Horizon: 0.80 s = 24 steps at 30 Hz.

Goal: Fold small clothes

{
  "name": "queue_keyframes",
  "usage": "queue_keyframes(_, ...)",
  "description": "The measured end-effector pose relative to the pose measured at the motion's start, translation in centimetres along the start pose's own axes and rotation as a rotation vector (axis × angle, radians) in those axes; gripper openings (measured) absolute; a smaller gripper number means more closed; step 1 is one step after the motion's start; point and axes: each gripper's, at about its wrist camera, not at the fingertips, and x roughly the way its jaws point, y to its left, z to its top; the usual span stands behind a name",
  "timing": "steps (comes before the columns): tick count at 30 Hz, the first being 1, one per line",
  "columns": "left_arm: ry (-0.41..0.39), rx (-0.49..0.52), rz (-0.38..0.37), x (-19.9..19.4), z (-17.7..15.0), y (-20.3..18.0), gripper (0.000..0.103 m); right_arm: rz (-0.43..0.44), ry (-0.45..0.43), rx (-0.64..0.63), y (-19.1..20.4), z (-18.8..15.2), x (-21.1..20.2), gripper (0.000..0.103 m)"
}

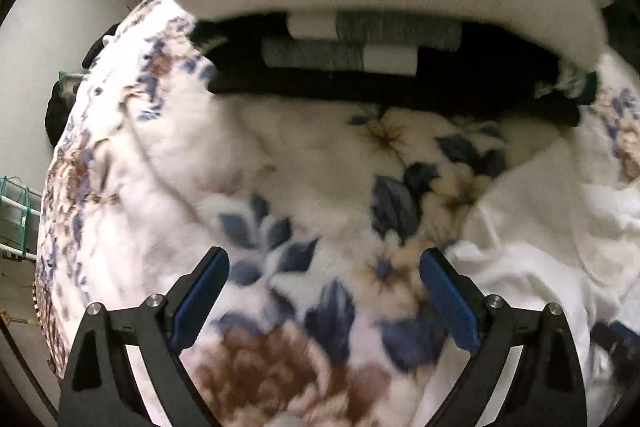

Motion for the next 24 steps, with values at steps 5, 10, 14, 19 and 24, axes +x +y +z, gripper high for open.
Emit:
queue_keyframes(5,-0.087,0.013,-0.077,-6.9,-3.0,0.1,0.099,0.180,-0.057,0.176,-7.0,-2.3,-8.5,0.053)
queue_keyframes(10,-0.060,0.101,-0.171,-11.3,-8.2,-4.5,0.099,0.101,-0.016,0.174,-14.7,-7.3,-15.3,0.062)
queue_keyframes(14,0.060,0.188,-0.244,-13.5,-14.9,-10.3,0.099,0.065,0.037,0.156,-20.4,-10.2,-16.7,0.062)
queue_keyframes(19,0.212,0.217,-0.267,-16.8,-25.5,-18.8,0.099,0.086,0.084,0.088,-27.2,-11.2,-16.4,0.062)
queue_keyframes(24,0.384,0.190,-0.284,-18.7,-35.1,-28.0,0.099,0.108,0.111,0.012,-30.9,-10.2,-15.5,0.063)
